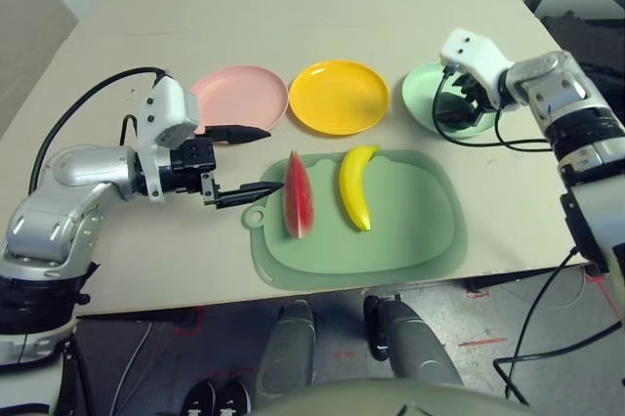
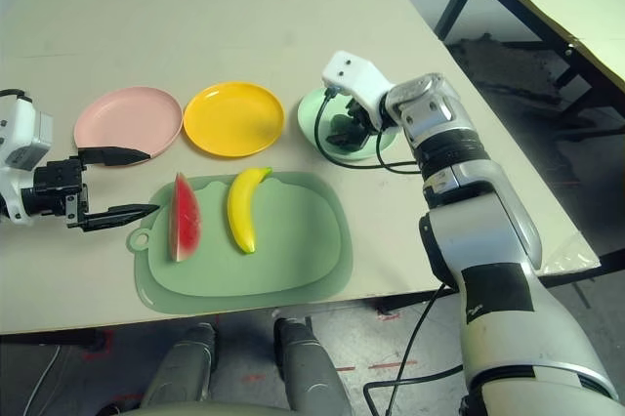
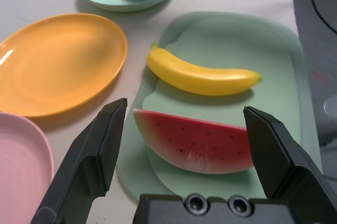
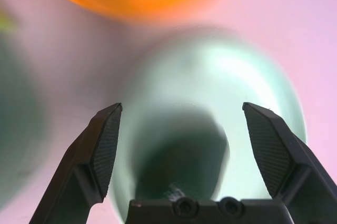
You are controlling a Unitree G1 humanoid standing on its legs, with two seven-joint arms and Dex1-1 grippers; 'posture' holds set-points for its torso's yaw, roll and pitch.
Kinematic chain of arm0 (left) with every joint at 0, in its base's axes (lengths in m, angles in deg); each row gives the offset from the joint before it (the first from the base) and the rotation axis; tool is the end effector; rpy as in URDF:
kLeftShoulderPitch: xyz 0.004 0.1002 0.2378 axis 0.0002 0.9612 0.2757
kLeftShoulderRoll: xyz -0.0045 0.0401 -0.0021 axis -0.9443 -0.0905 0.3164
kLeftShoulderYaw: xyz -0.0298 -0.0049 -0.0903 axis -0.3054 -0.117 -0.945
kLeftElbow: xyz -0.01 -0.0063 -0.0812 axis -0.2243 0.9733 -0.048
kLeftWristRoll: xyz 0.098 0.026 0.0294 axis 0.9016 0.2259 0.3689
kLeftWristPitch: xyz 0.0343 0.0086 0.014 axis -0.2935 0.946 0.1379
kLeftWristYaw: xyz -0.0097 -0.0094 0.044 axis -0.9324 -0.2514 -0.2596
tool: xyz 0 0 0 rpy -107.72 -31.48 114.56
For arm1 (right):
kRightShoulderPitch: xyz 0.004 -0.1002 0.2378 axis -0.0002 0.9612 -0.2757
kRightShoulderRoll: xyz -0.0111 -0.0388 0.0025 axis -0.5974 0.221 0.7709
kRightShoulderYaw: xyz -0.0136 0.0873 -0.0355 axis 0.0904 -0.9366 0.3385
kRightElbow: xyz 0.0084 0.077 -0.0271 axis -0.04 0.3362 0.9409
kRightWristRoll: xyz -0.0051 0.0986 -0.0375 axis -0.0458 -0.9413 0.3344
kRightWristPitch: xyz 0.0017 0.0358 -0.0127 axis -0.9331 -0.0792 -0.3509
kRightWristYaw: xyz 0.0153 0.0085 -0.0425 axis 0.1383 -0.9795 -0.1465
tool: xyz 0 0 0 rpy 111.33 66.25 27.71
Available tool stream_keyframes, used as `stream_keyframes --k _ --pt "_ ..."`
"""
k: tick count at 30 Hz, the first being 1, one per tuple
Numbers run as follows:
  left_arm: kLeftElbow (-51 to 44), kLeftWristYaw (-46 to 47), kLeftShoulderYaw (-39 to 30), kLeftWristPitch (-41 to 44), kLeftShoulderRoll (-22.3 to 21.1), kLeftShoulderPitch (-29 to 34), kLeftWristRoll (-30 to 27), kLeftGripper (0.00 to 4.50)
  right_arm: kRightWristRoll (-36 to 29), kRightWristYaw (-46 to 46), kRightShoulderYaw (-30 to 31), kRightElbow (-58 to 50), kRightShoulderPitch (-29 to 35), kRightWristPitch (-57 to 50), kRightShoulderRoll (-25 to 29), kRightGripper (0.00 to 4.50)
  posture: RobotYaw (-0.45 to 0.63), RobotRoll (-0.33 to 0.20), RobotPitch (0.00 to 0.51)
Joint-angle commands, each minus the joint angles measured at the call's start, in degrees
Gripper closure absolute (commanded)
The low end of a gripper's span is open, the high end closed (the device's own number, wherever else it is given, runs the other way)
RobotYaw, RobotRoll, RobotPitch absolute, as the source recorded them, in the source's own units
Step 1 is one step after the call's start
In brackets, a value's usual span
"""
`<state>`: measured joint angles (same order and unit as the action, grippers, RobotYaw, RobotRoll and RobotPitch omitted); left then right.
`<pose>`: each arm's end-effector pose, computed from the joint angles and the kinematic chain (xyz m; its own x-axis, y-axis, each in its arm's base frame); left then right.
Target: Place the fruits into color-matched plates.
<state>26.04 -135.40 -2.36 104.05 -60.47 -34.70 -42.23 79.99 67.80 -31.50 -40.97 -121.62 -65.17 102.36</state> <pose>0.2279 0.2659 0.2268 0.3762 -0.8686 -0.3225 0.9052 0.2702 0.3281 0.3562 -0.1839 0.2692 0.5008 0.5850 -0.6379 -0.8278 0.1083 -0.5505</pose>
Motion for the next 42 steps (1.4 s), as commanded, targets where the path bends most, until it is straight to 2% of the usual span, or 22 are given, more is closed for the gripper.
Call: stream_keyframes --k 1,4,7,12,19,28,31,33,37,38,42 --pt "0.82 -3.24 0.99 -2.16 -1.49 0.92 1.25 0.00 -3.05 11.14 2.88 -15.94 5.10 4.04 0.69 0.05 0.02 0.000 0.172" --pt "1.99 -4.99 1.19 -3.39 -2.32 0.67 1.85 0.00 -5.00 16.84 4.46 -27.02 9.42 3.89 0.13 0.05 0.02 0.000 0.176" --pt "2.28 -5.90 0.54 -3.49 -2.85 0.85 1.71 0.00 -4.52 18.20 6.04 -30.57 12.02 4.32 -1.25 0.05 0.03 0.000 0.178" --pt "1.95 -7.01 0.73 -3.04 -4.54 1.67 2.14 0.00 0.66 14.45 8.62 -25.73 11.32 10.36 -5.35 0.05 0.05 0.000 0.189" --pt "1.06 -6.64 0.52 -2.79 -4.66 1.86 1.74 0.00 5.03 11.19 9.75 -16.64 8.04 15.34 -10.51 0.05 0.07 0.000 0.195" --pt "0.37 -5.88 0.45 -3.24 -4.32 2.09 1.88 0.00 8.66 13.63 12.37 -11.55 8.45 18.26 -11.65 0.05 0.08 0.000 0.190" --pt "0.51 -5.75 0.34 -3.78 -4.26 2.00 2.00 0.00 8.44 18.46 13.14 -13.40 10.09 16.88 -9.12 0.49 0.09 0.000 0.185" --pt "0.63 -5.71 0.17 -4.06 -4.42 2.11 2.06 0.00 8.11 21.85 13.28 -15.79 11.45 15.06 -6.48 1.10 0.09 0.000 0.184" --pt "0.66 -5.53 -0.21 -4.24 -4.47 2.57 1.88 0.00 6.04 23.19 14.95 -19.54 12.02 11.62 -0.91 2.61 0.08 0.000 0.179" --pt "0.60 -5.28 -0.44 -3.96 -4.20 2.60 1.42 0.00 5.32 23.19 15.13 -20.15 11.83 10.90 0.00 2.82 0.08 0.000 0.180" --pt "-0.03 -1.93 -1.44 0.15 -1.71 0.29 -2.48 0.00 4.05 22.61 11.28 -18.79 8.66 6.51 -0.89 2.82 0.07 0.000 0.183"
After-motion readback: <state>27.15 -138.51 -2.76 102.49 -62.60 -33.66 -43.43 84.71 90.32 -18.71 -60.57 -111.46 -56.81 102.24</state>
